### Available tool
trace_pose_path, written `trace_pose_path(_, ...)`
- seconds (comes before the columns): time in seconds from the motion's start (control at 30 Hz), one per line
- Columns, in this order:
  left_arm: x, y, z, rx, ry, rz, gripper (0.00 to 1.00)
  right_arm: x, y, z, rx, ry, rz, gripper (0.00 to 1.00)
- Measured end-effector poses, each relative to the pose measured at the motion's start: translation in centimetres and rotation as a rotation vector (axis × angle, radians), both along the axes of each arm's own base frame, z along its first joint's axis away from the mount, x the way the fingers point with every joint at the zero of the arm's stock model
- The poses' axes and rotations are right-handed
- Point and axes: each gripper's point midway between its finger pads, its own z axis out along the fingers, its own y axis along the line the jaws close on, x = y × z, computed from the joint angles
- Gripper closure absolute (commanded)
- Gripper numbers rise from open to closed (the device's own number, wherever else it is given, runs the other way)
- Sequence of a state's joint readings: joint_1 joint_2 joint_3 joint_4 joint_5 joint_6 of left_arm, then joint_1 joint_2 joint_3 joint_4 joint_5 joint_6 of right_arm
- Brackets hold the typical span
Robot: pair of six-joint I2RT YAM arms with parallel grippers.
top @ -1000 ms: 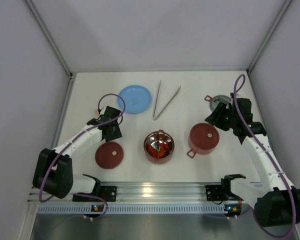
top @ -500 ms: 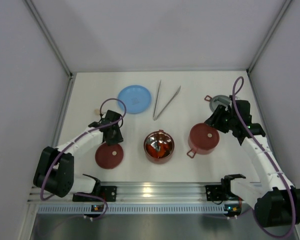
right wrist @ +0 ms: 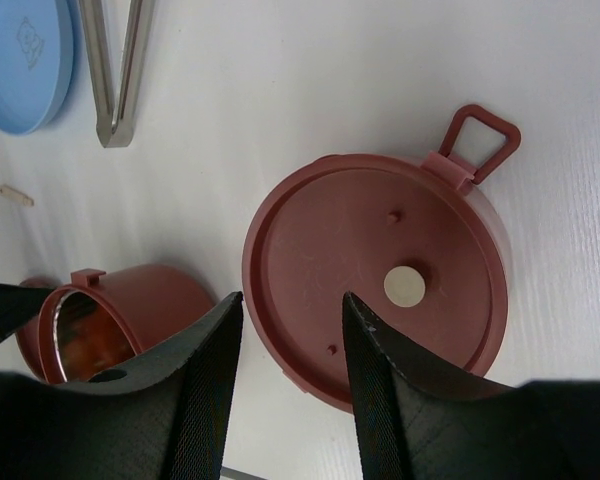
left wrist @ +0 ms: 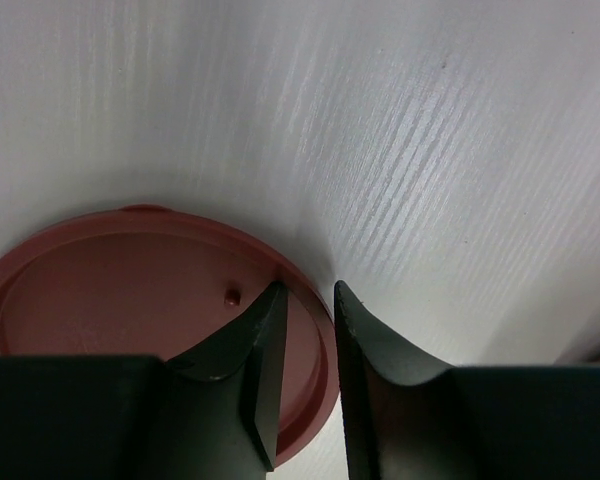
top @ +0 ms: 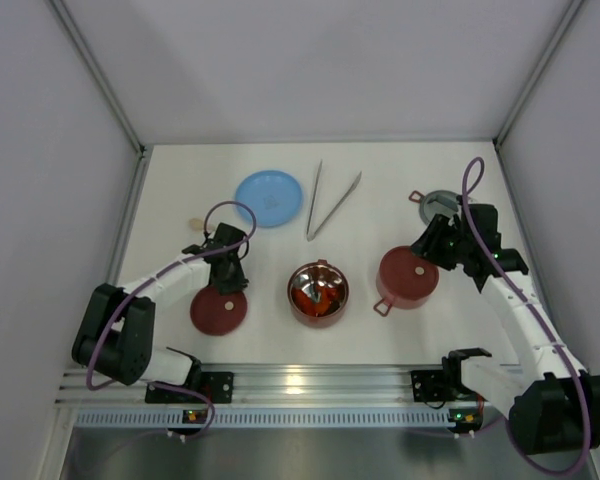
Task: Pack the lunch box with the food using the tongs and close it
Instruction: Pick up the box lid from the center of the board.
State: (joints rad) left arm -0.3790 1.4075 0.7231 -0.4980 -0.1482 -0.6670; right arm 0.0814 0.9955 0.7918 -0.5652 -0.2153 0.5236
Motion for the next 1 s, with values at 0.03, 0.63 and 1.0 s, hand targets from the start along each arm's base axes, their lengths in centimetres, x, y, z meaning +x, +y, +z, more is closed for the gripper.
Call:
trace_pose_path(0.03, 0.0, -0.1, 0.0, -0.002, 0.001, -0.002, 0.72, 0.0, 0.0, 0.0, 0.001, 0.001, 0.001, 0.57)
trace_pose_path(0.63, 1.3, -2.9, 3.2, 0.002, -0.051, -0.097, 1.0, -0.3, 0.2, -0.3, 0.01, 0.008, 0.011, 0.57)
trace_pose_path(1.0, 3.4, -9.9, 12.7, 0.016, -0.235, -0.283, 1.0, -0.3, 0.2, -0.2, 0.01, 0.002, 0.01, 0.57)
